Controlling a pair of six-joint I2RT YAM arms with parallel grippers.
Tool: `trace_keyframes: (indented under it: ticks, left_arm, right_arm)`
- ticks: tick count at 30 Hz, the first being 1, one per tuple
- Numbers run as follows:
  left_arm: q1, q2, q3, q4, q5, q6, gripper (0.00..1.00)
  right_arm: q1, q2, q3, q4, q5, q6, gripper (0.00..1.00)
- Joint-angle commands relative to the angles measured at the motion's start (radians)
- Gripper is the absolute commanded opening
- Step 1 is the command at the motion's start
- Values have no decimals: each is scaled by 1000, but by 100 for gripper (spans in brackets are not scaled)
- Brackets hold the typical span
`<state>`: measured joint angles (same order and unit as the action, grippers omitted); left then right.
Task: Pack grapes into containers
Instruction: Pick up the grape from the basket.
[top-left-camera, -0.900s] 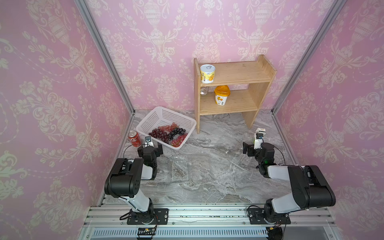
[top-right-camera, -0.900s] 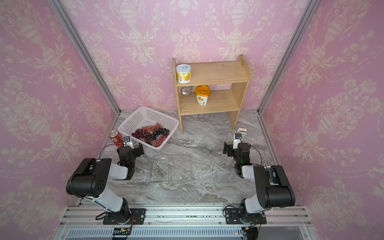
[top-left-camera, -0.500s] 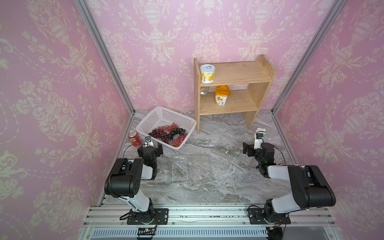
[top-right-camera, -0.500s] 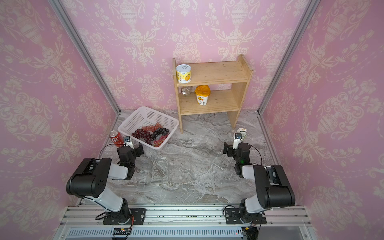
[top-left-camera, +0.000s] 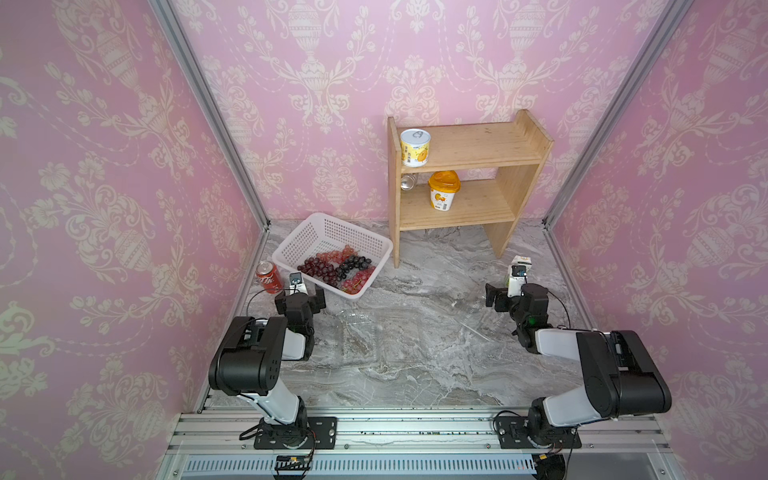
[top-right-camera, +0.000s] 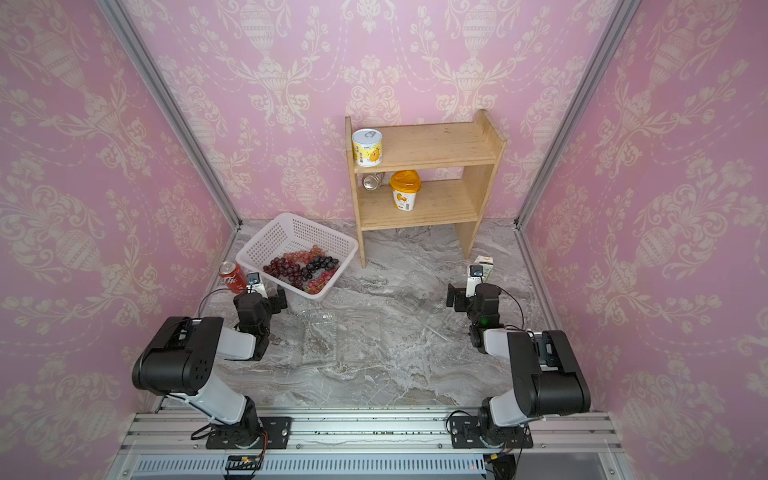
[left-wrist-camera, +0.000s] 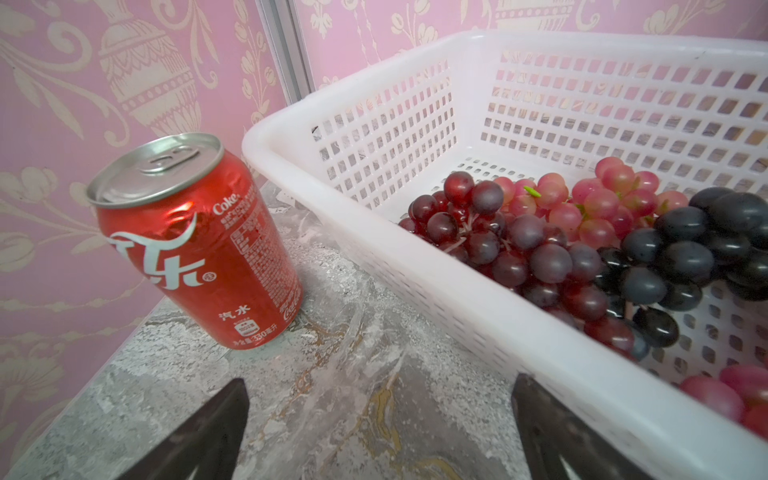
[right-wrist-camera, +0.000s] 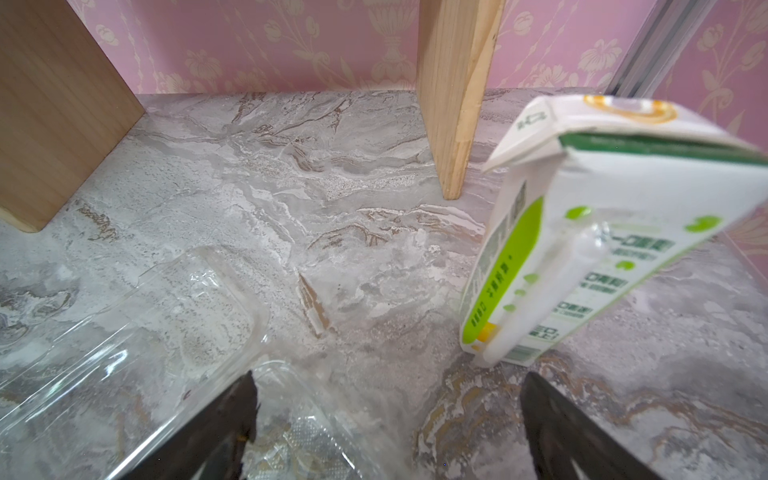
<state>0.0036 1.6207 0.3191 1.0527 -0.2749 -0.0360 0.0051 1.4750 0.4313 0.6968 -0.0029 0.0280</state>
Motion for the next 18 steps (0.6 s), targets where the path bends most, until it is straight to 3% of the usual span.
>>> trace_keyframes:
  ticks: [1,3,6,9,10,12,13,15,18]
  left_arm:
    - [1,-40,-62,86,-5,-26,99]
    - [-9,-31,-108,220,-27,2,99]
    - [-24,-187,-102,49,-206,-52,99]
    - [-41,-349,-82,-107,-260,-56,99]
    - [-53,-437,-70,-188,-261,-68,99]
    - [-63,-607,20,-480,-198,-135,99]
    - [-65,-659,96,-641,-162,-175,99]
    - [-68,-662,229,-809,-86,-201,99]
    - [-70,-541,466,-1037,62,-267,99]
  right_arm:
    - [10,-78,126,-265,61,35,100]
    - [12,-110,188,-413,95,54,100]
    - [27,-194,198,-482,186,88,100]
    - [33,-272,219,-550,213,156,100]
    - [29,-289,225,-558,229,235,100]
    - [12,-290,265,-669,282,488,100]
    - [-3,-279,296,-716,203,527,100]
    - [13,-251,372,-794,77,495,100]
    - [109,-236,464,-896,118,402,100]
